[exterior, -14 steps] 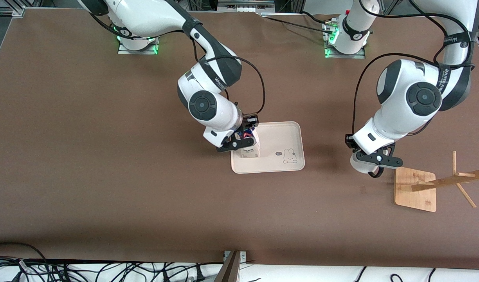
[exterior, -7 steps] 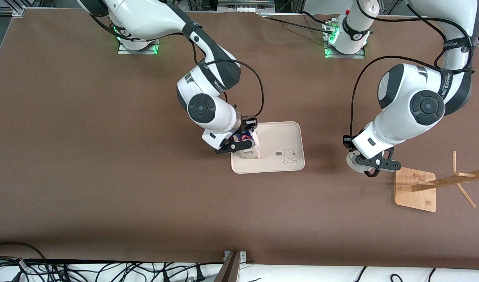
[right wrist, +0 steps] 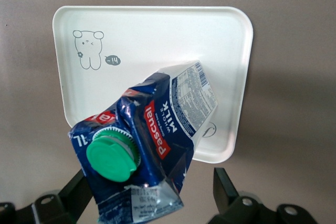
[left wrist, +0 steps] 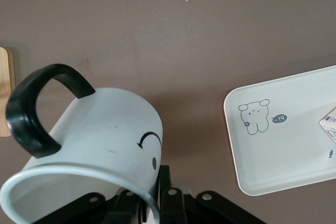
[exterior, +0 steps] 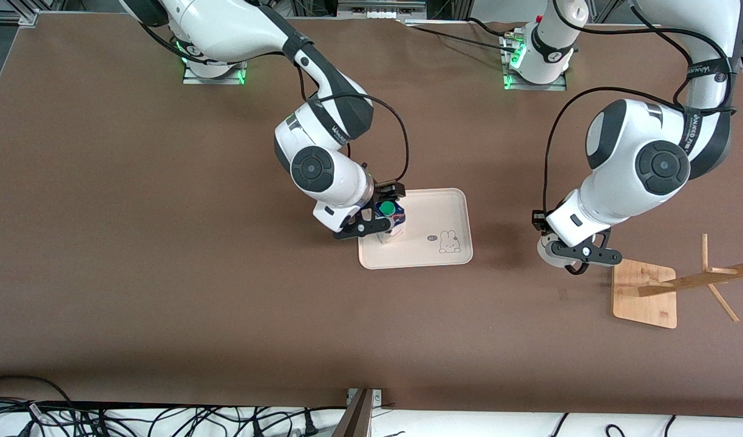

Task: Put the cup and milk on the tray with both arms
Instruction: 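Lower the carton onto the tray while the left gripper lifts the mug off, then open the right gripper and withdraw while the left gripper carries the mug over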

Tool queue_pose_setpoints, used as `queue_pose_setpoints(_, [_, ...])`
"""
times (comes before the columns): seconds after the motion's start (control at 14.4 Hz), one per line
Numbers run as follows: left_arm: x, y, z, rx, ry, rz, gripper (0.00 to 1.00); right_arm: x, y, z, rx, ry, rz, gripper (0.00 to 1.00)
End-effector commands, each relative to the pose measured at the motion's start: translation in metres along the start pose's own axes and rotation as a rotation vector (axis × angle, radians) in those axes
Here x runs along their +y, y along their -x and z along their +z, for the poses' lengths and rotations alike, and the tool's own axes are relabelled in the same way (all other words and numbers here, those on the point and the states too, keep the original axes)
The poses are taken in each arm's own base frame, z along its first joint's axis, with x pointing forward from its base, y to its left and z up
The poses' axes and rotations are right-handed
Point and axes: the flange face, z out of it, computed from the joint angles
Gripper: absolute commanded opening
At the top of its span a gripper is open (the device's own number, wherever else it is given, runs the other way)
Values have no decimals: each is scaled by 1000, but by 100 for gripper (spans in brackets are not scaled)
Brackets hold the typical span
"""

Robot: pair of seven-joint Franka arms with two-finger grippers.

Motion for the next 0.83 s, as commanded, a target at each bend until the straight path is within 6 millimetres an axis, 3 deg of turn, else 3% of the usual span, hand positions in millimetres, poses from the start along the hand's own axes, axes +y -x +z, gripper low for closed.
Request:
queue_pose_setpoints(0.0, [3, -4, -6, -9, 17, -8, 0, -5, 0, -2, 9, 2, 40, 100])
queue_pose_setpoints(0.14, [3, -4, -5, -11, 17, -6, 0, -9, 3, -4, 11, 1, 69, 100])
queue_pose_setpoints(0.28, [3, -4, -4, -12, 17, -6, 0, -19, 9, -23, 31, -10, 111, 100])
queue_pose_setpoints(0.42, [4, -3, -4, -22, 17, 1, 0, -33, 22, -72, 87, -23, 148, 100])
queue_pose_setpoints(0.55, [21, -2, 0, -32, 27, 27, 0, -37, 41, -115, 112, 33, 146, 100])
queue_pose_setpoints(0.76, [49, 0, 12, -58, 95, 33, 0, -12, 52, -181, 146, 109, 167, 100])
